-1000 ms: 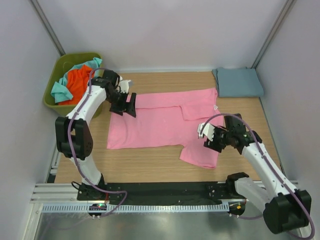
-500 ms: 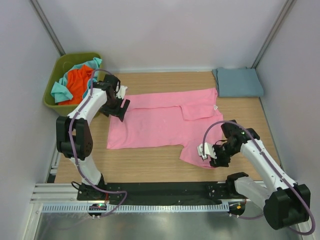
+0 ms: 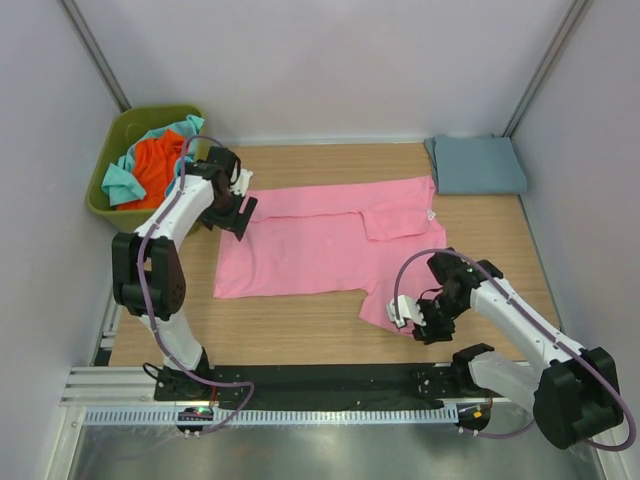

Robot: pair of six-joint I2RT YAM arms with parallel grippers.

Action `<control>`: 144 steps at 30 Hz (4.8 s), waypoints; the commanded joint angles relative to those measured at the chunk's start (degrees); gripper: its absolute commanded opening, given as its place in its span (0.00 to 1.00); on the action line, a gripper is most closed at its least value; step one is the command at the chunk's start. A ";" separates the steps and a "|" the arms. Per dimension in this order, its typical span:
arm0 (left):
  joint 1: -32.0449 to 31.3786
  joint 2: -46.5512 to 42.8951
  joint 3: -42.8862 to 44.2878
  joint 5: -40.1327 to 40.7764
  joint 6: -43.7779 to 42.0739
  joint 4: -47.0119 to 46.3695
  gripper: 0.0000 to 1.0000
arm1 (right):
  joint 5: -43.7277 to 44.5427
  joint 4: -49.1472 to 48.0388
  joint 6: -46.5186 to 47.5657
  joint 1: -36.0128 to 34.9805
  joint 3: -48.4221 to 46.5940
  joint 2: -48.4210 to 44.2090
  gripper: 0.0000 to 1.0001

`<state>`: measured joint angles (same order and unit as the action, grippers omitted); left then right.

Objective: Fold and stack the t-shirts
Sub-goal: Fold the tshirt

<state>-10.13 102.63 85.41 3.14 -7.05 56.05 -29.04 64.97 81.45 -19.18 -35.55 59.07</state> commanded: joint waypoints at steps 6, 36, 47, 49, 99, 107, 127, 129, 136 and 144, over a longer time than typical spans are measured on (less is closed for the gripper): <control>-0.06 1.26 4.42 0.64 -0.77 -0.07 0.81 | 3.28 -6.17 -2.96 -0.51 2.59 0.34 0.48; 15.05 -7.44 -14.47 -23.96 0.28 12.42 0.61 | 6.45 -11.09 -7.97 -1.21 2.77 4.83 0.02; 17.60 -2.70 -17.82 -21.78 0.02 10.66 0.58 | 6.98 -11.71 -8.59 -1.56 0.48 7.11 0.01; 17.78 -1.47 -18.26 -20.54 0.10 9.61 0.57 | 6.98 -11.88 -8.59 -1.56 0.57 7.11 0.01; 17.69 -1.12 -5.96 -21.25 -7.80 19.88 0.00 | 17.07 -17.33 -33.81 -1.92 -7.86 -5.28 0.01; 17.78 1.25 -0.51 -19.40 -10.62 22.61 0.00 | 22.97 -25.32 -38.46 -0.60 -13.74 -3.53 0.02; 14.00 14.00 21.99 -23.00 -6.23 22.61 0.00 | 18.67 -40.97 -47.52 10.74 -30.36 16.78 0.01; 14.00 16.10 24.89 -23.09 -5.87 22.96 0.00 | 19.01 -42.29 -48.05 10.83 -30.89 17.83 0.01; 13.73 19.01 30.61 -21.16 -4.91 22.79 0.00 | 20.07 -46.07 -48.93 11.88 -33.70 21.43 0.02; 13.74 22.17 36.06 -18.26 -3.59 21.29 0.00 | 19.81 -49.76 -48.93 13.20 -40.20 29.43 0.01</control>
<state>3.77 123.79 118.63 -16.86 -11.88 76.97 -9.26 20.16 33.47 -6.33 -71.33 86.70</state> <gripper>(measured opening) 0.003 0.029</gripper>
